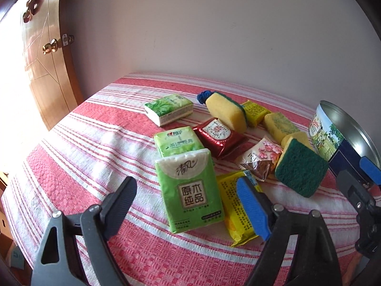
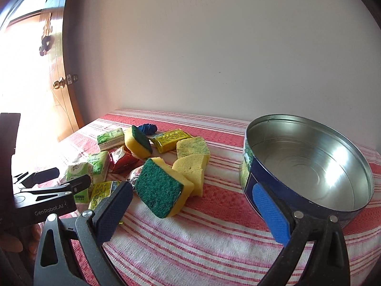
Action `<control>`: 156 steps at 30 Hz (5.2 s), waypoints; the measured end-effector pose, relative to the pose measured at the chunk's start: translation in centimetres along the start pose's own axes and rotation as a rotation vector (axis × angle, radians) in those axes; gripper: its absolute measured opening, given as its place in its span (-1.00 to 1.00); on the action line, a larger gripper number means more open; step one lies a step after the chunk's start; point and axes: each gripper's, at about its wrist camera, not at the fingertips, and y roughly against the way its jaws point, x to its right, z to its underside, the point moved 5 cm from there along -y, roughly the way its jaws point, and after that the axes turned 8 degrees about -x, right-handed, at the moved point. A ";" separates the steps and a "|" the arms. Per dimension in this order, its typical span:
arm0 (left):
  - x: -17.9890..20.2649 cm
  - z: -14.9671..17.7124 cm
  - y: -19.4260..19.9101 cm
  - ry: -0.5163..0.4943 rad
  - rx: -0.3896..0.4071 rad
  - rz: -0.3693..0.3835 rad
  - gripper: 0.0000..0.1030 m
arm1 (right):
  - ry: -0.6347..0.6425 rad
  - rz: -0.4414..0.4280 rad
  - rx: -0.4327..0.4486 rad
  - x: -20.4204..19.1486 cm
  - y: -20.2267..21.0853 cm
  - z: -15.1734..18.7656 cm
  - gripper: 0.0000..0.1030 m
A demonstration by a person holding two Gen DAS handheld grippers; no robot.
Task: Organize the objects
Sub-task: 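Grasp the green tissue pack with the left tool while the right grasps a green-yellow sponge, then carry both items over the tin and open both tools to drop them, then withdraw both tools from the tin back toward the remaining items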
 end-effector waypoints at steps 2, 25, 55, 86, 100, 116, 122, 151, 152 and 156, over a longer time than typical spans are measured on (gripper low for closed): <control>-0.1 0.1 -0.9 0.019 -0.039 0.023 0.50 | 0.016 -0.023 -0.033 -0.7 -1.2 -0.2 0.99; -2.0 -0.3 -0.1 0.070 -0.016 0.120 -0.08 | 0.092 -0.075 -0.219 -2.5 -6.0 0.0 -0.19; 16.3 -6.2 4.4 -0.251 0.177 0.226 -0.08 | -0.241 0.076 0.174 14.9 4.6 -2.9 -0.32; 30.3 -4.9 -2.5 -0.386 0.052 0.216 -0.08 | -0.281 0.295 -0.004 22.7 0.3 -0.3 -0.32; 27.5 -5.3 0.1 -0.316 0.195 0.181 0.98 | -0.382 0.317 0.150 25.1 2.7 0.4 0.71; 25.9 -3.8 1.9 -0.315 0.258 0.103 0.98 | -0.394 0.382 0.229 24.6 4.2 0.4 0.75; 24.9 -3.6 2.2 -0.297 0.268 0.089 0.98 | -0.382 0.391 0.307 23.7 5.5 0.4 0.84; 17.4 -2.0 2.7 -0.215 0.258 0.104 0.98 | -0.402 0.331 0.346 20.0 6.4 1.2 0.86; 17.0 -2.1 2.7 -0.210 0.256 0.107 0.98 | -0.398 0.327 0.341 19.6 6.3 1.2 0.86; 14.7 -1.8 2.8 -0.180 0.243 0.100 0.98 | -0.364 0.291 0.305 17.6 5.7 1.1 0.86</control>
